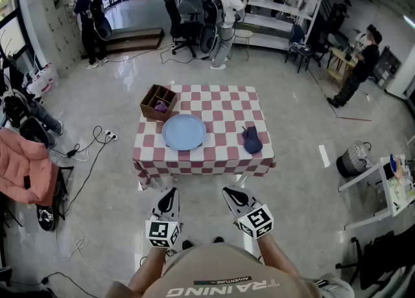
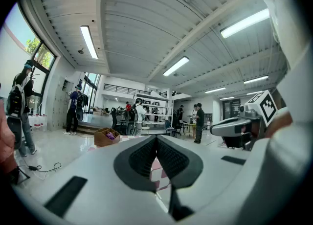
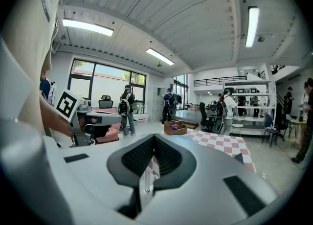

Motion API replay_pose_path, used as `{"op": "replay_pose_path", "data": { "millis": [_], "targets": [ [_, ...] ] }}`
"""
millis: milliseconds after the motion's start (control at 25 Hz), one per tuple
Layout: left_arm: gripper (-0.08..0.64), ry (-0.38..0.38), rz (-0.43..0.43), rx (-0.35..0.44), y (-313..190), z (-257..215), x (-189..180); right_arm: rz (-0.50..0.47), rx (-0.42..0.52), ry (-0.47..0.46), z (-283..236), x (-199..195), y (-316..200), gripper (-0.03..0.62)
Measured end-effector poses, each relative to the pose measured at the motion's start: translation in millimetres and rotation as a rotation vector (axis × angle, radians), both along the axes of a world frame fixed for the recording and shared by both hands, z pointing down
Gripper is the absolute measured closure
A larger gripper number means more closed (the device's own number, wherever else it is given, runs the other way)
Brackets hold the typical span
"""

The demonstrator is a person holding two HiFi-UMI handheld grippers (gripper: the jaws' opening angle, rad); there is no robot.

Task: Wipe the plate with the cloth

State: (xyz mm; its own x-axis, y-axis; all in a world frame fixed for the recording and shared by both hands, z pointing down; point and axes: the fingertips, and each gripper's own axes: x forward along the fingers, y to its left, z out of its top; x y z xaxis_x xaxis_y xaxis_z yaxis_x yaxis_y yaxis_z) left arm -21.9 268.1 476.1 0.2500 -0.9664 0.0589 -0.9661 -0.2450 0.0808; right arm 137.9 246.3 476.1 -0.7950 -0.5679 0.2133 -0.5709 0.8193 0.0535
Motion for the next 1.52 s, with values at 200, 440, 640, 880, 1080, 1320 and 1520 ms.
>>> {"op": "replay_pose_path", "data": {
  "millis": [200, 440, 640, 880, 1080, 1320, 1520],
  "targets": [
    [0.549, 0.001, -0.030, -0.010, 4, 0, -15, 0.020, -0.016, -0.021, -1, -10, -7, 0.575],
    [0.549, 0.007, -0.026, -0.048, 11, 10, -29, 0.011, -0.031, -0.030, 4, -28, -1, 0.575],
    [0.549, 0.021, -0.006, -0.054, 15, 16, -36, 0.017, -0.020, -0.031, 6, -37, 6, 0.575],
    [0.549, 0.018, 0.045, -0.056, 11, 21, -35, 0.084, -0.048, -0.027, 17, -30, 10, 0.575],
    [0.549, 0.019, 0.130, -0.081, 10, 34, -25, 0.119, -0.062, -0.005, 28, -30, 21, 0.575],
    [0.549, 0.052, 0.157, -0.102, 11, 46, -25, 0.139, -0.110, -0.008, 38, -22, 38, 0.575],
    [0.549, 0.071, 0.150, -0.105, 1, 53, -21, 0.142, -0.121, -0.018, 37, -14, 28, 0.575]
  ]
}}
